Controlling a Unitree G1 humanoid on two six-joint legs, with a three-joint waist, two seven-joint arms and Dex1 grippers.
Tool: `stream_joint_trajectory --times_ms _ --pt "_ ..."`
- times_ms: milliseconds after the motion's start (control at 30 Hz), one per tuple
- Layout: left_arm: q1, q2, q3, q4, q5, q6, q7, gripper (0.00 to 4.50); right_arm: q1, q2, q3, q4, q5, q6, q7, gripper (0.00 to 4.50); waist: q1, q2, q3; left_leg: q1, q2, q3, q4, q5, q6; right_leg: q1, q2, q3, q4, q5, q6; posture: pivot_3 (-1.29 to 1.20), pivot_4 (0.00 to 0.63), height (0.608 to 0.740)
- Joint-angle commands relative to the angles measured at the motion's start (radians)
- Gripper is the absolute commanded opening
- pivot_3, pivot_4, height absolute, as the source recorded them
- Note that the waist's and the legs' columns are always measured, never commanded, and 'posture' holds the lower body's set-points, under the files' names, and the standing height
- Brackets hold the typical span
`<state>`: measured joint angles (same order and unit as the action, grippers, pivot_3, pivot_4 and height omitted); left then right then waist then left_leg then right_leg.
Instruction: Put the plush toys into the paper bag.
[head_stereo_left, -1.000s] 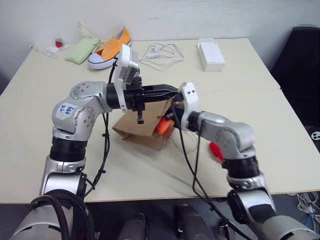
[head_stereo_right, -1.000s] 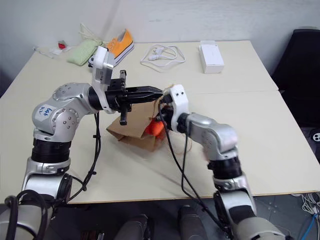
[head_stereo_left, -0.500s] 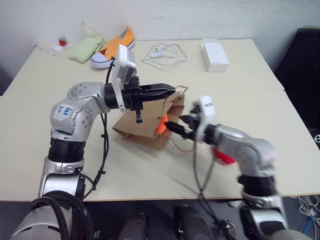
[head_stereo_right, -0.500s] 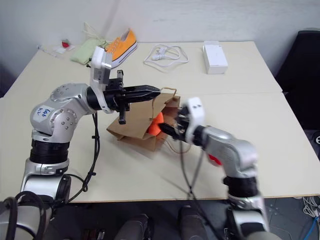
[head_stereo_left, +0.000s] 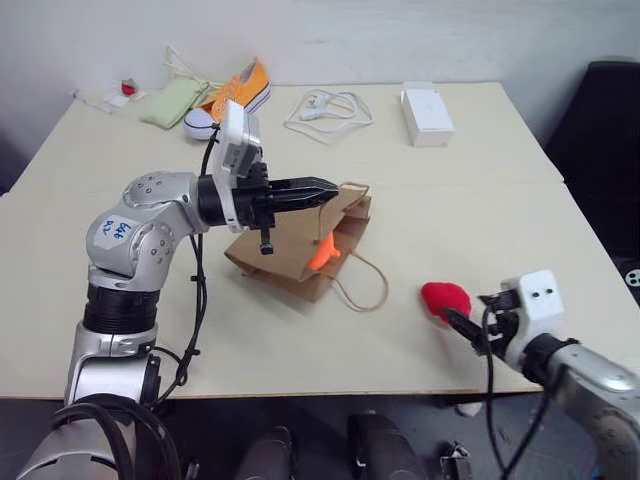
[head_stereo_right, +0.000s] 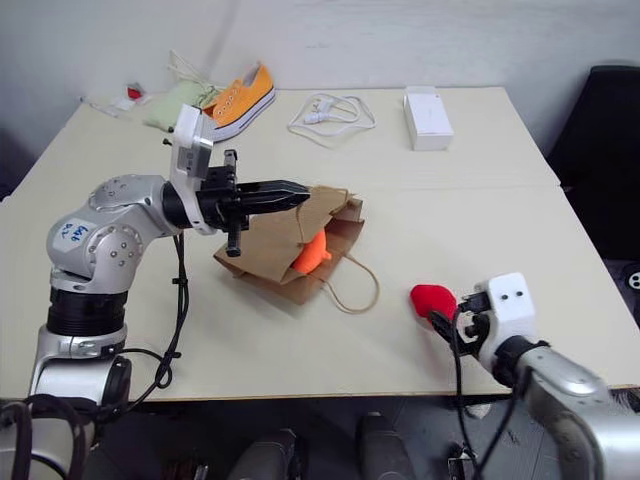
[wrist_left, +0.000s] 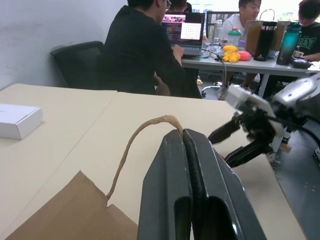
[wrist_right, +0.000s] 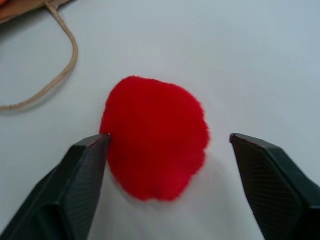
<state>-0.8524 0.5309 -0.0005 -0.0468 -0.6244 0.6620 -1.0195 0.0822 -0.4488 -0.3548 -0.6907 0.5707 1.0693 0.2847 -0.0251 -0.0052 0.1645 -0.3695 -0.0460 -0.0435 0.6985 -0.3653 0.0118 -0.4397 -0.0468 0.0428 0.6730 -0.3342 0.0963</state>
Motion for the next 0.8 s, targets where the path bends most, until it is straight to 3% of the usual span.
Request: stream_joint_trajectory --times_ms 33,200,300,433,600,700,800 --pt "-0.038 0.003 0.003 0.014 0.007 -0.025 -0.021 0.0 -0.024 0.025 0.022 0.055 -0.018 -0.056 -0.014 2.59 0.002 0.0 0.0 0.0 0.0 0.0 0.0 0.0 0.0 0.0 0.0 0.0 -0.001 0.0 0.0 0.0 0.15 0.74" --pt "-0.047 0.008 0.004 0.027 0.013 -0.031 -0.031 0.0 -0.01 0.008 0.033 0.054 -0.011 -0.076 0.007 0.92 0.002 0.0 0.0 -0.001 0.0 -0.001 -0.001 0.0 0.001 0.0 0.0 -0.001 -0.001 0.0 0.0 0.0 0.15 0.74" --pt "-0.043 0.011 0.007 0.022 0.012 -0.03 -0.031 0.0 -0.08 0.005 0.042 0.032 0.045 -0.08 0.042 0.28 0.002 0.0 0.0 -0.001 0.0 -0.001 -0.001 0.0 0.001 0.0 0.0 -0.001 -0.002 0.0 0.0 0.0 0.15 0.74" --pt "-0.046 0.0 0.002 0.015 0.007 -0.026 -0.024 0.0 -0.298 0.032 0.171 0.102 0.073 -0.056 0.073 0.24 -0.013 0.0 0.0 0.0 0.0 0.001 0.0 0.0 0.001 -0.001 0.0 0.001 -0.001 0.0 0.0 0.0 0.15 0.74" --pt "-0.047 -0.003 0.0 -0.002 -0.002 -0.017 -0.021 0.0 -0.607 0.145 0.336 0.397 -0.02 -0.108 0.056 0.24 -0.009 0.0 0.0 -0.002 0.001 -0.001 -0.001 0.001 -0.001 -0.004 0.001 -0.001 0.001 0.0 0.0 0.0 0.15 0.74" --pt "-0.039 0.004 0.005 -0.024 -0.015 0.001 -0.021 0.0 -0.765 0.224 0.359 0.651 -0.092 -0.194 0.032 0.24 -0.008 0.0 0.0 -0.003 0.0 -0.001 -0.001 0.001 -0.001 -0.005 0.0 -0.002 0.002 0.0 0.0 0.0 0.15 0.74" --pt "-0.026 0.014 0.014 -0.056 -0.033 0.024 -0.018 0.0 -0.898 0.329 0.277 0.892 -0.089 -0.258 -0.031 0.24 -0.011 0.0 0.0 -0.003 0.0 -0.002 -0.001 0.001 -0.001 -0.004 -0.001 -0.005 0.002 0.0 -0.001 0.0 0.15 0.74"
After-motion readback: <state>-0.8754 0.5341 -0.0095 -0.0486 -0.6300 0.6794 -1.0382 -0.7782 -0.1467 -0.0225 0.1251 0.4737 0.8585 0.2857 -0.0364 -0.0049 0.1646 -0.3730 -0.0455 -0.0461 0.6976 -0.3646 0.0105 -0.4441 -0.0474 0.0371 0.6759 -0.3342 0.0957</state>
